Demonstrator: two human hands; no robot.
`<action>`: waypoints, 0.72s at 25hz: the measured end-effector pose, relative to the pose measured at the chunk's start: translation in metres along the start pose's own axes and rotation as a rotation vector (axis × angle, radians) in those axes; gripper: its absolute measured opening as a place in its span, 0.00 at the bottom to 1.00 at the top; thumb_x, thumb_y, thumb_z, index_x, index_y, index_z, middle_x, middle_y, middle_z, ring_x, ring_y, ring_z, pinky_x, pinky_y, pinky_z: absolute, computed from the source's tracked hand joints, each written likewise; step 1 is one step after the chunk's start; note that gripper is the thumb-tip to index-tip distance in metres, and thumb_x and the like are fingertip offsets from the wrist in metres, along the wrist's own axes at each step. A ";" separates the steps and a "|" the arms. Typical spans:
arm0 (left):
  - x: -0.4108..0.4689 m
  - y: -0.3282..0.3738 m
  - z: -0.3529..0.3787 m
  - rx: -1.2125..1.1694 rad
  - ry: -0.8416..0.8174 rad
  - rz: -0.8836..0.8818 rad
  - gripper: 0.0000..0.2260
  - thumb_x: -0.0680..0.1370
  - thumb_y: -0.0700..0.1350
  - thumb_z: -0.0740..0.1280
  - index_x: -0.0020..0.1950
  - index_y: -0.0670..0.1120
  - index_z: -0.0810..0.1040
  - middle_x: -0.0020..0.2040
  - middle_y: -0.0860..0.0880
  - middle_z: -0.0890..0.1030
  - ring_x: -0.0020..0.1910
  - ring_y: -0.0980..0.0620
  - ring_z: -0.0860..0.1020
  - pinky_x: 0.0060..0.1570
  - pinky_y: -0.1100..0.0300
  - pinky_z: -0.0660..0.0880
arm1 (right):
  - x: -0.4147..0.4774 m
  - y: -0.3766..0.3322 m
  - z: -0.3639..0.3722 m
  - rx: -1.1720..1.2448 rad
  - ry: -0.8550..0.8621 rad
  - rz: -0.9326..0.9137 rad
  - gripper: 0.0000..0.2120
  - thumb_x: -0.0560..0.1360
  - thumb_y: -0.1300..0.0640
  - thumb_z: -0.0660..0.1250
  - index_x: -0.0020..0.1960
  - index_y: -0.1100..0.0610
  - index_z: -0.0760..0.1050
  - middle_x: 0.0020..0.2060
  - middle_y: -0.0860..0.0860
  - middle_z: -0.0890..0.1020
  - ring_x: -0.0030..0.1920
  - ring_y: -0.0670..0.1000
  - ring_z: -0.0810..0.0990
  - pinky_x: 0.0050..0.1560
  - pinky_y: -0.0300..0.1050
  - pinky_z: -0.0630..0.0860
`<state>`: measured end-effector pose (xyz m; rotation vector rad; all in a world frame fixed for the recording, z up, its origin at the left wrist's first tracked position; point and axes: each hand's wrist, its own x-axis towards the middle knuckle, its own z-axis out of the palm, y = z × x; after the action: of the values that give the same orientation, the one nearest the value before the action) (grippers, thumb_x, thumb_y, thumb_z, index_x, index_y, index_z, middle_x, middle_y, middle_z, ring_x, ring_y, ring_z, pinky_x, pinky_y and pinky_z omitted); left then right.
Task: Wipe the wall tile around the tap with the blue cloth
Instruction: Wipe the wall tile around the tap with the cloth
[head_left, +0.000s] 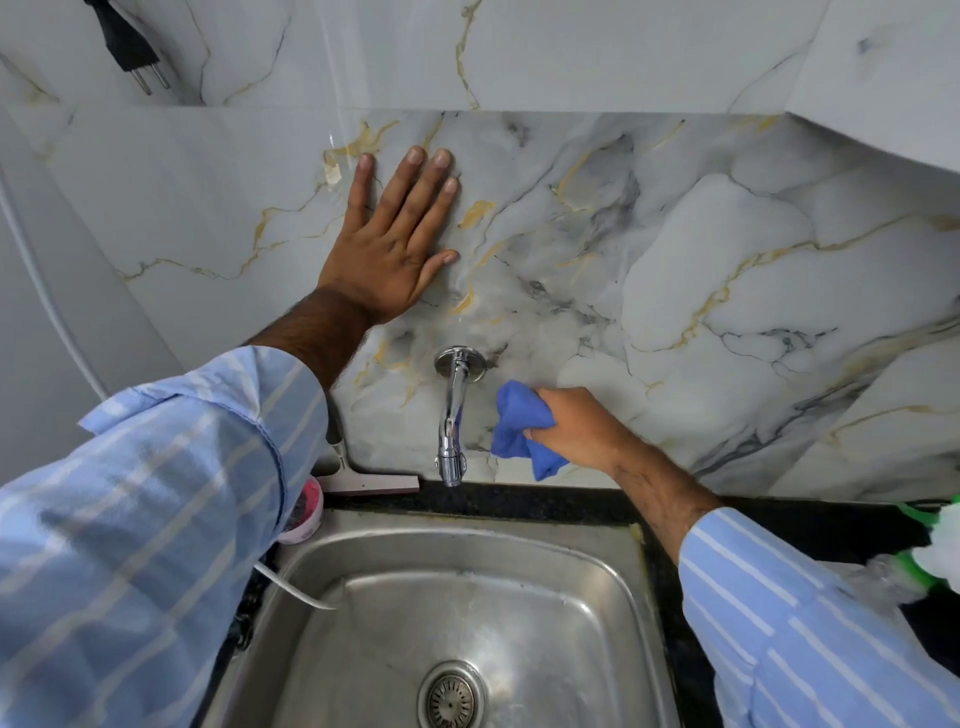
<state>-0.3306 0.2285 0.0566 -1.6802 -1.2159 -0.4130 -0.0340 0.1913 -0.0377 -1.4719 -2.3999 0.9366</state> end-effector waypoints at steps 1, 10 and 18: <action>0.001 0.007 -0.009 -0.028 -0.039 -0.036 0.31 0.89 0.57 0.56 0.86 0.41 0.52 0.85 0.39 0.56 0.84 0.37 0.56 0.79 0.28 0.54 | -0.010 0.006 -0.002 0.093 0.054 0.007 0.05 0.73 0.61 0.65 0.47 0.59 0.78 0.42 0.57 0.85 0.41 0.52 0.81 0.41 0.44 0.76; -0.025 0.137 -0.120 -1.115 -0.438 -0.499 0.14 0.81 0.55 0.73 0.57 0.45 0.87 0.53 0.54 0.87 0.53 0.57 0.83 0.56 0.63 0.79 | -0.069 0.005 -0.026 0.596 0.176 -0.046 0.17 0.73 0.56 0.72 0.59 0.45 0.75 0.51 0.43 0.83 0.54 0.46 0.81 0.49 0.39 0.74; -0.024 0.185 -0.183 -1.519 -0.731 -0.780 0.05 0.78 0.40 0.78 0.53 0.44 0.86 0.45 0.47 0.86 0.44 0.55 0.82 0.50 0.60 0.79 | -0.134 0.015 -0.045 0.793 0.077 -0.149 0.38 0.72 0.61 0.73 0.72 0.33 0.61 0.61 0.41 0.75 0.57 0.44 0.80 0.55 0.39 0.77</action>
<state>-0.1351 0.0568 0.0289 -2.6180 -2.4281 -1.5895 0.0637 0.1007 0.0116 -0.9807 -1.7105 1.5085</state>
